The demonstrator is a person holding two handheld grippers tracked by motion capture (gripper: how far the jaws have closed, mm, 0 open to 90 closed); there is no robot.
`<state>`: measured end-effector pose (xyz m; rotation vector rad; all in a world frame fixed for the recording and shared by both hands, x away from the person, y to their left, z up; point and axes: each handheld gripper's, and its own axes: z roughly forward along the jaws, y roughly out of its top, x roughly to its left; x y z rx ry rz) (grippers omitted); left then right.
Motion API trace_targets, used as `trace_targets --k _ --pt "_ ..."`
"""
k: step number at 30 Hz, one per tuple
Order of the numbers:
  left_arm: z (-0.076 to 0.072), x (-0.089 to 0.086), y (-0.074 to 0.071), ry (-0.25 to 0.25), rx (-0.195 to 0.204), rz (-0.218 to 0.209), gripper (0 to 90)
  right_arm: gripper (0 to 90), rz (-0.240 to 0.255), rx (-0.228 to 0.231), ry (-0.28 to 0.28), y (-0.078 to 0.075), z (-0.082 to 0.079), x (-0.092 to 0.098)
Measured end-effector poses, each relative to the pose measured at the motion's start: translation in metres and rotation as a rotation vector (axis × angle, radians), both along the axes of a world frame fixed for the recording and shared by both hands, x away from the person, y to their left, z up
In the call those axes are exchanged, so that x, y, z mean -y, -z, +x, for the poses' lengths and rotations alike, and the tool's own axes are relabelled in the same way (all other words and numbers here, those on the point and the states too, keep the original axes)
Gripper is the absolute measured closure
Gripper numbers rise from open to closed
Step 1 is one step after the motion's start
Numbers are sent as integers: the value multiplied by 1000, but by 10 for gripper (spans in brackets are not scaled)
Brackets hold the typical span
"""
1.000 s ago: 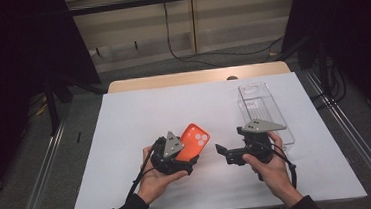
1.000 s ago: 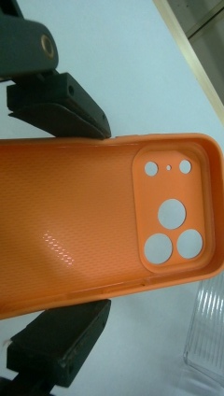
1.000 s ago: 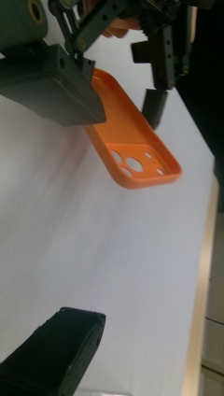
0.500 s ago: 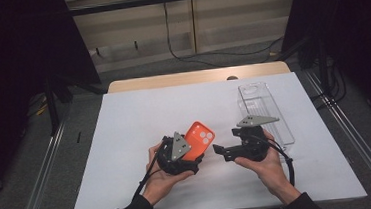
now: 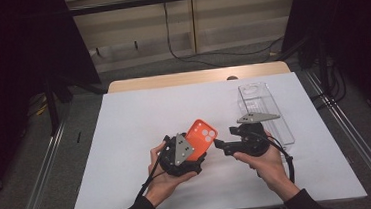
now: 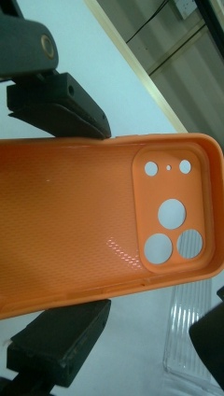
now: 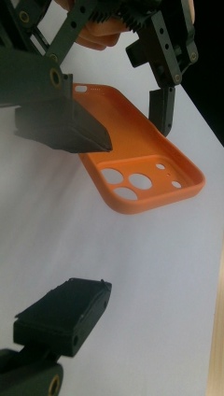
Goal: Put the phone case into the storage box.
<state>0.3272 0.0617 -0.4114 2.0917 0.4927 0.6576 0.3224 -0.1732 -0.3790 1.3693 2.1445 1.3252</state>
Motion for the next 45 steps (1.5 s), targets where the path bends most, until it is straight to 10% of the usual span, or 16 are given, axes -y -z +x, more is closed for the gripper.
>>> trace_targets --k 12,45 --pt "1 6 1 0 48 14 155 428 96 -137 31 -5 4 8" --pt "-12 15 8 18 123 47 156 721 122 -261 39 -2 16 -1"
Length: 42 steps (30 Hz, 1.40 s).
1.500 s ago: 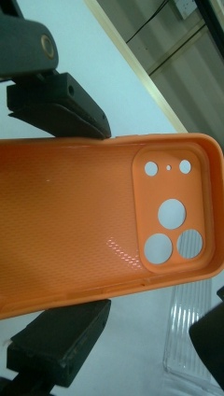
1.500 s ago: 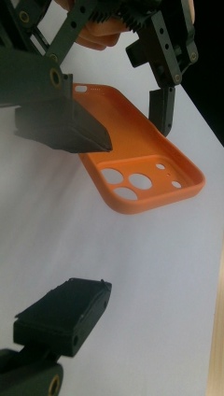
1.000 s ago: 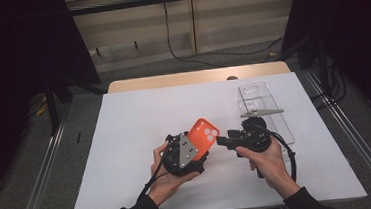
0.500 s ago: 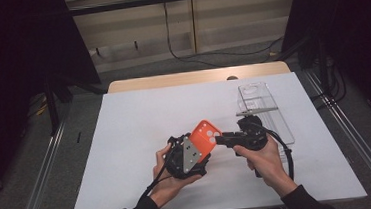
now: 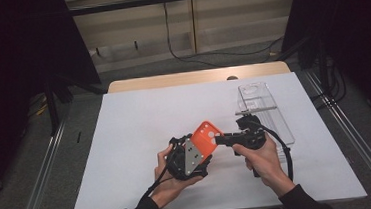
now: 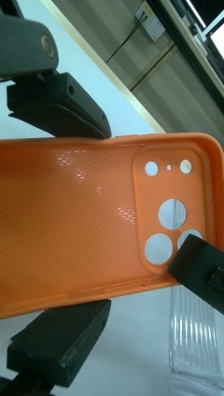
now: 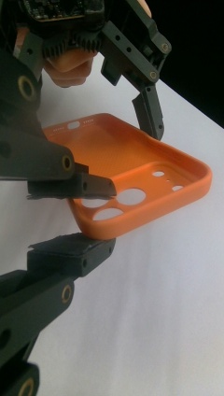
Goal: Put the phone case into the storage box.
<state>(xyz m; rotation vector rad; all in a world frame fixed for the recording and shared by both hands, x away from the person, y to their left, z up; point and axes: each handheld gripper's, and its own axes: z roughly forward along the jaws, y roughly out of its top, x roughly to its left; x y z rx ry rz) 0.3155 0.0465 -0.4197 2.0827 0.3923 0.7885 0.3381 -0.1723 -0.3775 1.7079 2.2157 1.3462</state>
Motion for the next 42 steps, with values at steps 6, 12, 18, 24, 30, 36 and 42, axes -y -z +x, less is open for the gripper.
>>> trace_targets --k 6,12,18,24,30,36,42 --pt "-1 0 2 12 -12 -9 155 739 3 -14 12 2 -1 1" --pt "-1 0 4 6 0 -18 153 776 16 -6 28 1 -4 1" --pt "-1 -2 4 -7 0 -64 144 796 51 30 33 -3 -7 1" --pt "1 -3 6 -5 -23 -83 133 808 54 48 27 -6 -8 -2" --pt "7 -8 4 17 -88 -143 150 812 47 104 24 -10 -11 -4" --pt "10 -10 3 24 -118 -182 110 812 48 129 19 -11 -12 -2" --pt "14 -14 2 24 -142 -200 75 812 39 152 24 -12 -11 1"
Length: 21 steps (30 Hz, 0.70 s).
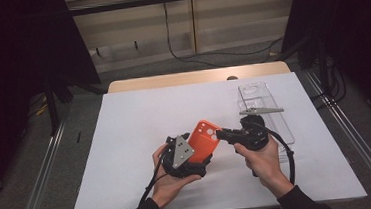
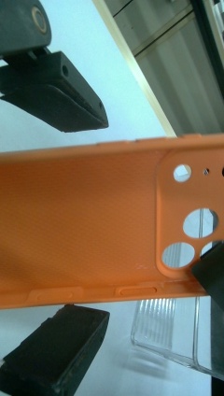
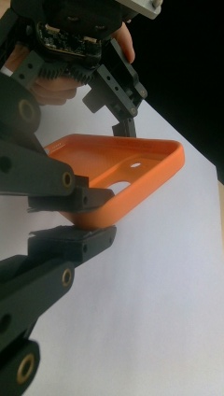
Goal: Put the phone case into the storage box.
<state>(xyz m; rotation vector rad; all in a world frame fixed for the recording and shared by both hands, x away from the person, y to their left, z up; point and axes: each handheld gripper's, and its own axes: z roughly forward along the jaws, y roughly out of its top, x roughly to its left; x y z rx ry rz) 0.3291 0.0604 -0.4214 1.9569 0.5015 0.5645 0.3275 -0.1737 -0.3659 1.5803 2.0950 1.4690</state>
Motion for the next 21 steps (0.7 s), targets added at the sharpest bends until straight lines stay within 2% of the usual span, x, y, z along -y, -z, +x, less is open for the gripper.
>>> trace_targets --k 3,5,8,14,16,19,21 --pt "3 -3 0 -9 -26 -19 78 813 -6 10 4 -1 0 2" --pt "4 -5 -1 -35 -21 -4 74 813 -9 18 4 -3 0 3" --pt "7 -7 -1 -27 -49 -9 64 813 -9 29 11 -6 0 6" --pt "9 -9 0 -37 -78 -6 36 813 -6 42 26 -9 1 13" --pt "10 -11 -1 -40 -81 -15 32 813 -9 43 27 -8 1 14" --pt "12 -16 -3 -16 -108 -53 28 813 -17 51 27 -8 0 14" --pt "13 -18 -3 -24 -101 -47 28 813 -25 59 26 -8 0 14"
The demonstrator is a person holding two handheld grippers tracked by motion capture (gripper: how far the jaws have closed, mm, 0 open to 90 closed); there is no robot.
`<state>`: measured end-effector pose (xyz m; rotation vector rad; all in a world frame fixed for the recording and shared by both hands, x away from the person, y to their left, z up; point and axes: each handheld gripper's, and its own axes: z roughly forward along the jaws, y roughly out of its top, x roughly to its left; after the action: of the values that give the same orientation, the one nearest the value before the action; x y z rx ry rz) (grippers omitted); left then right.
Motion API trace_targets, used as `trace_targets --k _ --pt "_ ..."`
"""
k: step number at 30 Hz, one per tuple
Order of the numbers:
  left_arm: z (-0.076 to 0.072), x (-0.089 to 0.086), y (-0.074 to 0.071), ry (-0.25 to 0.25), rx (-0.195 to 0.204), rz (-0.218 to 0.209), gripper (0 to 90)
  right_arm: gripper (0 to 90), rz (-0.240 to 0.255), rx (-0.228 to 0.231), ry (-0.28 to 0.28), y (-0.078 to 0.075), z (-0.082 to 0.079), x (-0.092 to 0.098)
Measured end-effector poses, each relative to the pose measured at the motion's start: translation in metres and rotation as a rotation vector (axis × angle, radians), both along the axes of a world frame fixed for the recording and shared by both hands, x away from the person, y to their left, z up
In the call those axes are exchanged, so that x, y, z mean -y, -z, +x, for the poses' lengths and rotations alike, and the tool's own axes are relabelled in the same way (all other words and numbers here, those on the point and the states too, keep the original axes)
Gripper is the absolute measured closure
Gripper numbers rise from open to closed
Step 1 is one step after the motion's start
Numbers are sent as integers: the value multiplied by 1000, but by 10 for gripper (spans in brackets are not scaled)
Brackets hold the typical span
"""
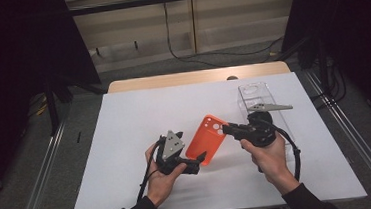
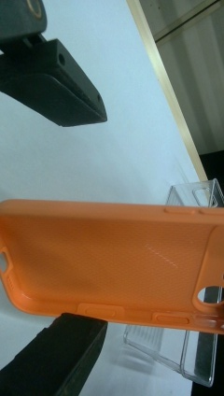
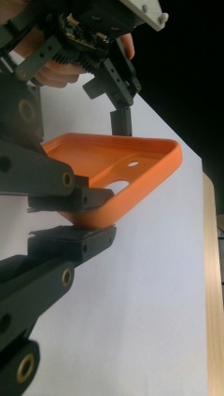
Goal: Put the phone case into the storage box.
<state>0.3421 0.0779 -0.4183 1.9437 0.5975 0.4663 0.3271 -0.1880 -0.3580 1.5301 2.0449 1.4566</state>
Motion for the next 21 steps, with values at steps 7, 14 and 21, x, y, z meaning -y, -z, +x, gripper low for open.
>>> trace_targets --k 7,14,21 --pt "-1 -5 3 -20 -13 -1 29 813 -15 18 14 0 1 5" --pt "-2 -11 2 -34 -15 -17 29 813 -13 37 30 -4 2 11" --pt "-1 -19 0 -60 -20 -54 31 812 -8 53 48 -7 2 15"
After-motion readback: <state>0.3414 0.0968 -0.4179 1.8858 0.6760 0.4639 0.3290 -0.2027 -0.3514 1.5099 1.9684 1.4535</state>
